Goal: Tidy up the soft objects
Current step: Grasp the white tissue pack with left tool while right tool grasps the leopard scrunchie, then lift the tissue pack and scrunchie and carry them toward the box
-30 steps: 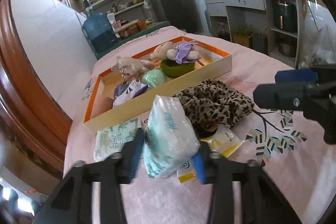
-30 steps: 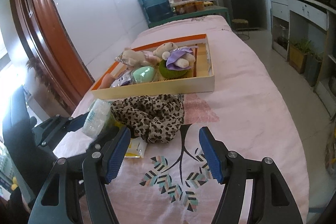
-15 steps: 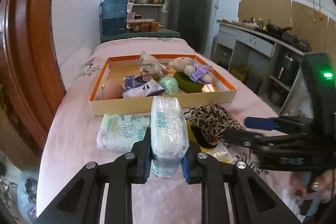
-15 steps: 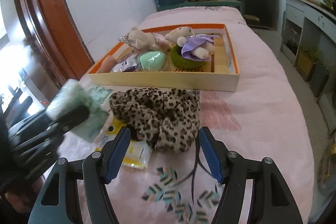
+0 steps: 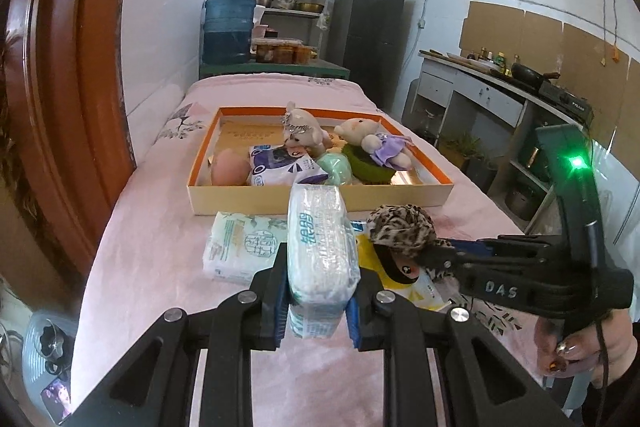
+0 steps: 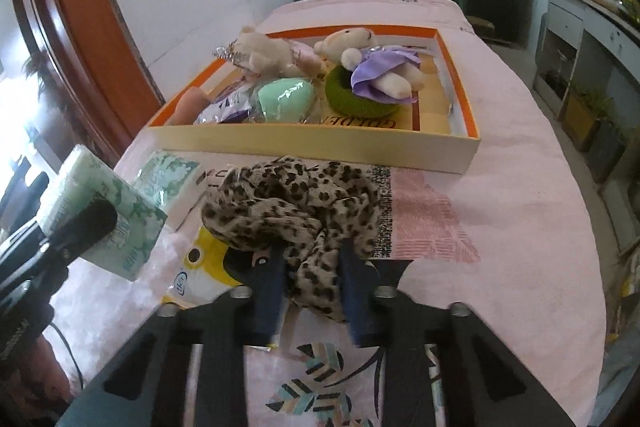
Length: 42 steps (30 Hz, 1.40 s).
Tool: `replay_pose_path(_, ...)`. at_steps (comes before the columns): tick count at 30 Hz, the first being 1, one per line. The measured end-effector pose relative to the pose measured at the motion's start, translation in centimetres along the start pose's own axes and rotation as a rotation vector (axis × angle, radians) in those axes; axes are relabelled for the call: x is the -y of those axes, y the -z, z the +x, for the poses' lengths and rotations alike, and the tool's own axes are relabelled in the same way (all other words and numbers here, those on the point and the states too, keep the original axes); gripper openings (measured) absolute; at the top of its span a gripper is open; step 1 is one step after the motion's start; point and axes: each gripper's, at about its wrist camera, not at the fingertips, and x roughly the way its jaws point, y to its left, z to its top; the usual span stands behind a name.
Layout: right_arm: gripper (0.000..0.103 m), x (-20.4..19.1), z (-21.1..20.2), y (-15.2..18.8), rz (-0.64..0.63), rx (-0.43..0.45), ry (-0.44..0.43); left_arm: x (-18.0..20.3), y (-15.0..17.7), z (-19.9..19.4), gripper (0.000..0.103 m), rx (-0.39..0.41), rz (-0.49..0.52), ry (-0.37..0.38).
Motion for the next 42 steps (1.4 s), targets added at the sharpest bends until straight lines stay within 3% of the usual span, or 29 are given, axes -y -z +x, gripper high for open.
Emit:
replay_pose_path(26, 0.020, -1.6, -6.0, -0.6, -0.063, 0.117, -0.005, -0.2, -0.5, -2.1, 0.024, 0.042, -0.018, 0.000)
replay_pose_path(42, 0.020, -1.7, -8.5, -2.9, -0.117, 0.192, 0.039, -0.3, -5.1, -3.7, 0.024, 0.152, -0.017, 0.013)
